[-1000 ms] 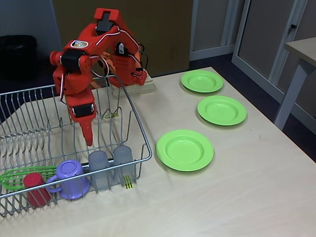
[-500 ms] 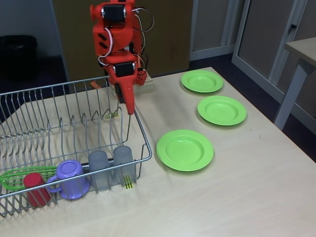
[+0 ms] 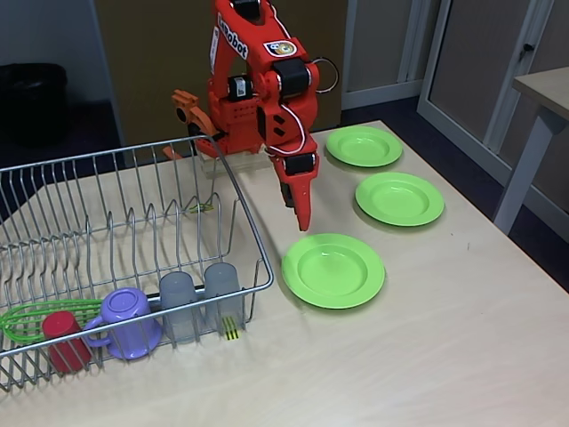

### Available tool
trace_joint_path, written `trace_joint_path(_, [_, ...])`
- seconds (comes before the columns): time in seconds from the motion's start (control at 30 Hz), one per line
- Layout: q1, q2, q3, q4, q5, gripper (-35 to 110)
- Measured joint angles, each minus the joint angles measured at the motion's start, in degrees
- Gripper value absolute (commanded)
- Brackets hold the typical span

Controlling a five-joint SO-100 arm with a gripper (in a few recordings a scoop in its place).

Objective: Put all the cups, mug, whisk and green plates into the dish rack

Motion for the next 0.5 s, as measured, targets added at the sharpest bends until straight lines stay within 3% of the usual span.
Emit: trace_joint_path(0.5, [-7.6,-7.3,10.3,-17.1,11.8,33])
